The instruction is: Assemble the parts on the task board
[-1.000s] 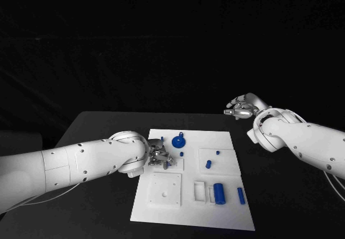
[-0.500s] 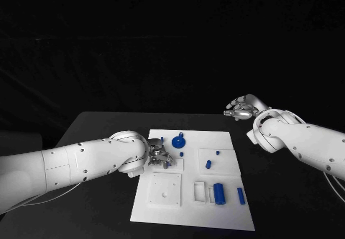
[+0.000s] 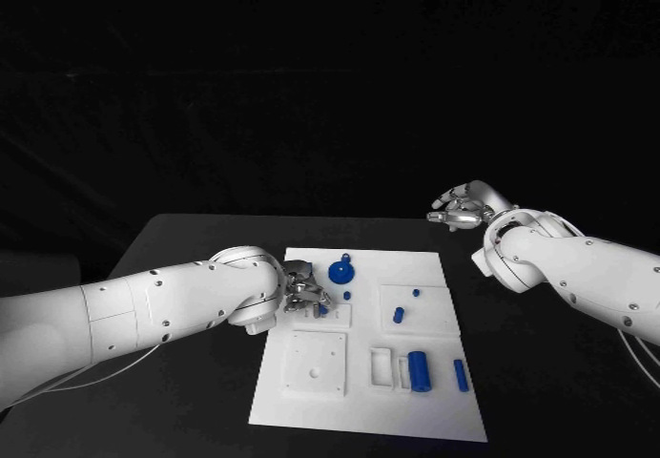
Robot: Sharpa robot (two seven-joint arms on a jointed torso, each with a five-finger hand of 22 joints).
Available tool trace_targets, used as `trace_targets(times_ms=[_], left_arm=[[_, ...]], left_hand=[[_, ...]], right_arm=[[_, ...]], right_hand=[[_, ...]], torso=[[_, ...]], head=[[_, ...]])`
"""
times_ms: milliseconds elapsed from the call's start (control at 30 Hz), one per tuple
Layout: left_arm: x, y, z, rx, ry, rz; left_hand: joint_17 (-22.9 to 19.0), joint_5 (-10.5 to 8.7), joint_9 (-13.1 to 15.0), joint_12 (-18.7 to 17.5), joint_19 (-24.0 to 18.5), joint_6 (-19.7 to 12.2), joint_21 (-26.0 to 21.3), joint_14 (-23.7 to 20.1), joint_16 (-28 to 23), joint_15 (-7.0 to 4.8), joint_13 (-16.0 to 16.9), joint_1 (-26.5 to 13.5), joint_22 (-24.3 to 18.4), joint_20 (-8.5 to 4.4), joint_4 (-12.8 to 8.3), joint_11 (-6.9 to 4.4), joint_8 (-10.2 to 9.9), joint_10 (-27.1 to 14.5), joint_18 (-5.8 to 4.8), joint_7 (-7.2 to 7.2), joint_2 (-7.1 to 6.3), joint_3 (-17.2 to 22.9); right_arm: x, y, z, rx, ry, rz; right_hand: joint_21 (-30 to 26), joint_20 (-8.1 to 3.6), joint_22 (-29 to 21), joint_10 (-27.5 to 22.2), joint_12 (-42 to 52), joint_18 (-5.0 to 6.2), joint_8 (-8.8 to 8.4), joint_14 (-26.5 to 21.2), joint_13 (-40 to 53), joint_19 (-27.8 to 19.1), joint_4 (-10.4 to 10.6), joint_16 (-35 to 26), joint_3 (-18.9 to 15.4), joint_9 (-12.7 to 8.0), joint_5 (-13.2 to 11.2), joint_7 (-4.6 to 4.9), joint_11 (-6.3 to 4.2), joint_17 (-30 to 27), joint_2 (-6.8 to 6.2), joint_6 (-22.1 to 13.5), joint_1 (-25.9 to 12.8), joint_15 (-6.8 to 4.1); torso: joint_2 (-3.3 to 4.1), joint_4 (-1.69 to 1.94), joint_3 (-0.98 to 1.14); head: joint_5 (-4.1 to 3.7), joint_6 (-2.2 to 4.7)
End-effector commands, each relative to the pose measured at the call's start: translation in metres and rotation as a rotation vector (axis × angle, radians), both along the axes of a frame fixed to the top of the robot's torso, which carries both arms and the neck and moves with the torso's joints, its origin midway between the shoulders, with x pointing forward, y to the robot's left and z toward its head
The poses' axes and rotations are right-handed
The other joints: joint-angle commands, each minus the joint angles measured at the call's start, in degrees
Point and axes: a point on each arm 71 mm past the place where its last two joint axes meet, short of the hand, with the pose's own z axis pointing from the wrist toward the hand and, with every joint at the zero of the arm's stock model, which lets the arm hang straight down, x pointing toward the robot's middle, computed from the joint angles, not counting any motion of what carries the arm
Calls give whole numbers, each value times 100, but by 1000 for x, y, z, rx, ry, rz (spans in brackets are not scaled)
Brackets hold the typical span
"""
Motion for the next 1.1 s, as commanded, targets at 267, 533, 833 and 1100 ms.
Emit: trace_targets(times_ms=[267,533,833,1100], left_arm=[[0,1,-4,18,25,-1],[0,1,-4,16,30,-3],[0,0,-4,9,28,-11],[0,-1,-4,-2,40,-20]], left_hand=[[-16,-15,25,-40,-60,225,32,-25,-44,-214,-13,143,-24,-928,-51,-268,-40,-385,37,-268,-6,10],[-30,-5,49,-54,-81,113,46,-55,-65,-209,-2,265,-54,-923,-128,-252,-120,-432,31,-244,19,22],[-39,-5,89,-62,-100,64,53,-85,-81,-201,25,345,-76,-917,-155,-238,-162,-490,24,-228,30,32],[-27,484,252,-22,-124,96,97,-70,-32,-188,108,475,-115,-908,-311,-250,-149,-491,7,-241,139,16]], right_arm=[[0,1,-1,-3,7,17],[0,1,-1,-3,8,19],[0,1,-1,-1,9,19],[0,2,-2,0,9,21]], right_hand=[[-29,7,122,-37,41,42,14,-43,-15,39,-26,-32,-5,4,32,46,8,-8,64,-11,-16,9],[-32,8,122,-40,42,42,13,-46,-19,36,-27,-33,-5,3,32,47,8,-9,64,-13,-18,11],[-33,9,123,-41,43,42,13,-47,-22,35,-28,-34,-5,3,33,47,9,-9,64,-13,-20,11],[-35,10,123,-41,44,42,12,-48,-24,34,-28,-34,-5,3,33,47,9,-9,65,-14,-21,12]], torso=[[-1,7,0],[-1,4,-2],[0,2,-1],[1,1,-3]], head=[[-4,-9],[-1,-11],[2,-28],[7,-24]])
